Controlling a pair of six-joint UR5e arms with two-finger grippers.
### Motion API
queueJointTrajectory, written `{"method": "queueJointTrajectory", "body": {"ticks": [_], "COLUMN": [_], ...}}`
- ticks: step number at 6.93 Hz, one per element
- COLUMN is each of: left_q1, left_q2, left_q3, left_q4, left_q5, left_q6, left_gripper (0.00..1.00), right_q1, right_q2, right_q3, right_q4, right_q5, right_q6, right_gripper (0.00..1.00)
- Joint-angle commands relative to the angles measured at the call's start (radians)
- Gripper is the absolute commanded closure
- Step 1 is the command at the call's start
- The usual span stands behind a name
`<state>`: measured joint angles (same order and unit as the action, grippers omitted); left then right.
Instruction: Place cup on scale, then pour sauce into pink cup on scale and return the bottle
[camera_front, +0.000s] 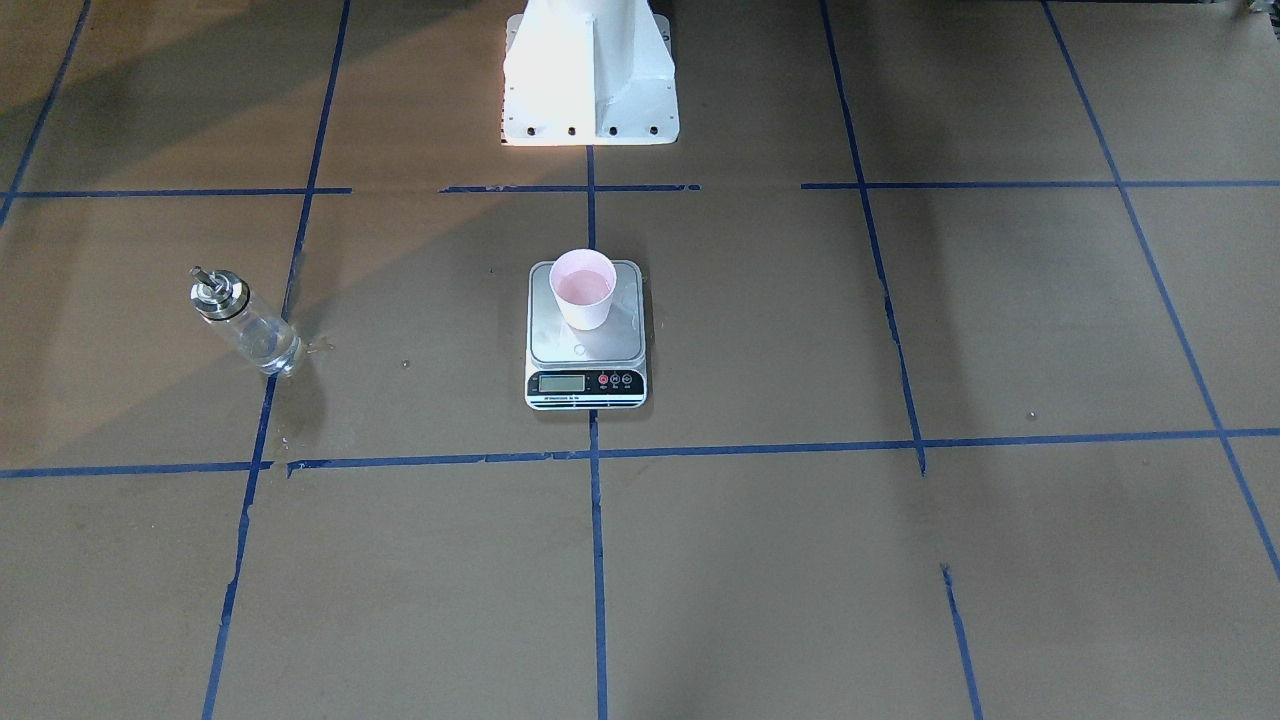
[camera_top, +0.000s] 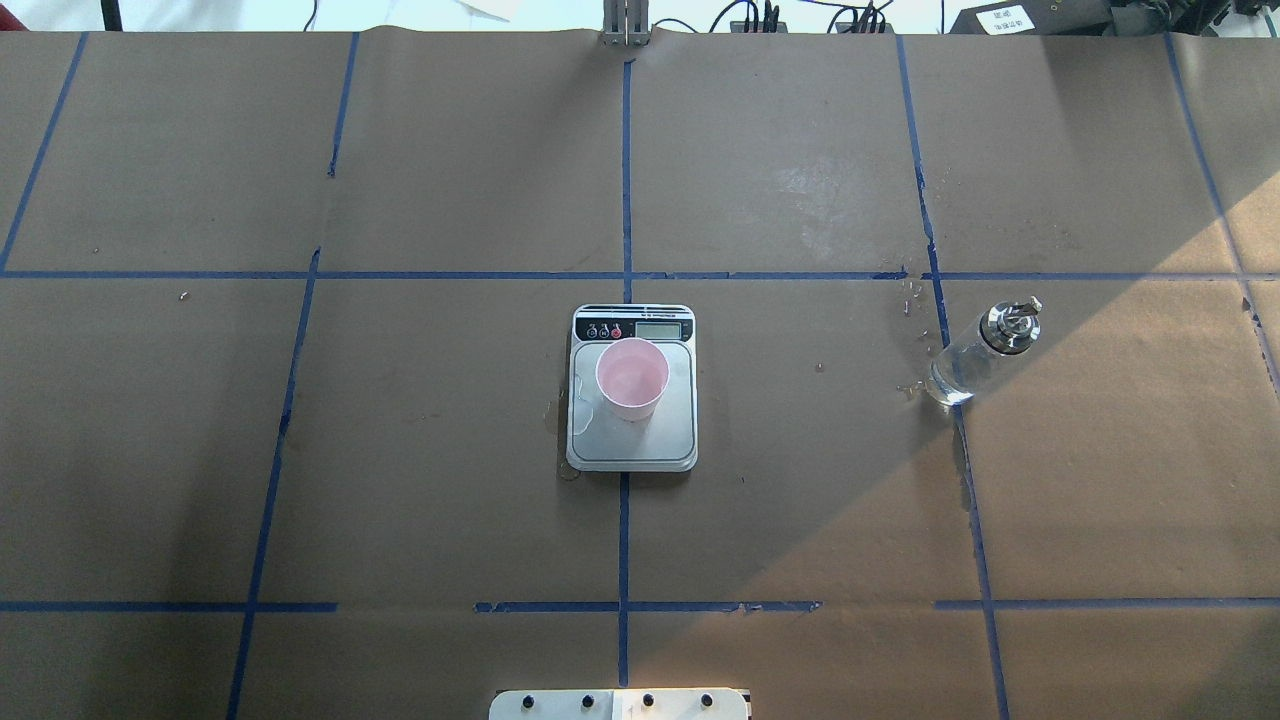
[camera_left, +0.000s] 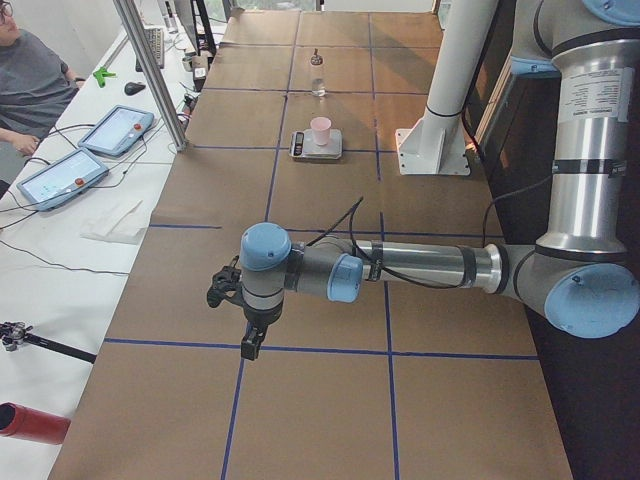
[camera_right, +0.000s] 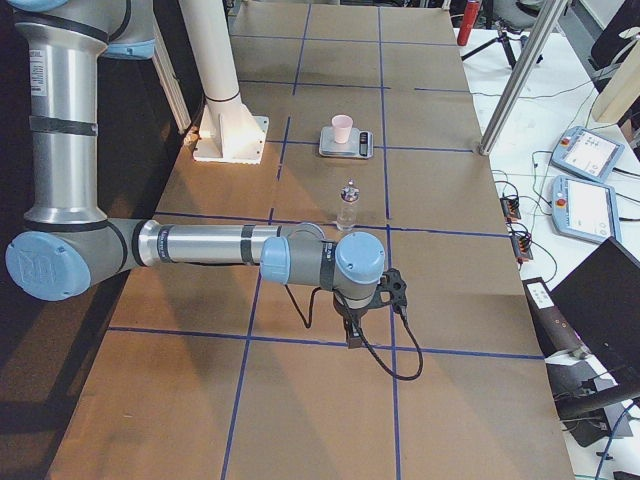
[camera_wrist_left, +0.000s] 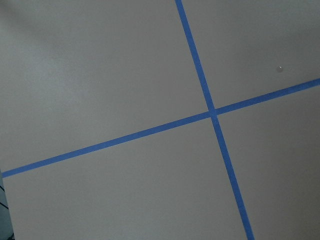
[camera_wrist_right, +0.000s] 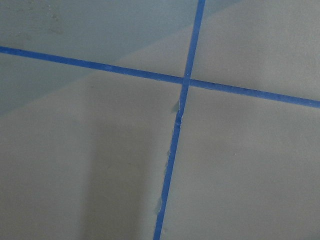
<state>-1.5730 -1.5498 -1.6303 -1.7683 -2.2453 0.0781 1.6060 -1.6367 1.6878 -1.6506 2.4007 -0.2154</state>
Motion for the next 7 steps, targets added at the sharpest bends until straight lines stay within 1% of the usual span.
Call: {"method": "queueJointTrajectory", "body": {"ticks": [1,2,4,6,7], "left_q1": [0.001,0.001,0.001,0.001,0.001], "left_q2": [0.0,0.0,0.0,0.0,0.0], "left_q3": [0.004,0.003,0.004,0.003,0.001], "left_q4": [-0.091,-0.091,-0.091,-0.091,-0.091], "left_q5": [-0.013,-0.011,-0.011,-0.013,-0.013], "left_q6": [-0.101,-0.101,-0.101,-0.101,-0.101], "left_gripper": [0.0,0.0,0.0,0.0,0.0], "right_q1": [0.0,0.0,0.0,0.0,0.0], "right_q2": [0.02,0.04,0.05,0.049,0.049], "right_q3": [0.006,0.01,0.01,-0.003,0.0], "right_q4": [0.0,0.002,0.002,0.061,0.063], "right_q5": [0.0,0.0,-0.002,-0.006,-0.006], "right_q6": [0.089,0.167,0.208,0.215,0.235], "right_gripper": [0.0,0.0,0.0,0.0,0.0]}}
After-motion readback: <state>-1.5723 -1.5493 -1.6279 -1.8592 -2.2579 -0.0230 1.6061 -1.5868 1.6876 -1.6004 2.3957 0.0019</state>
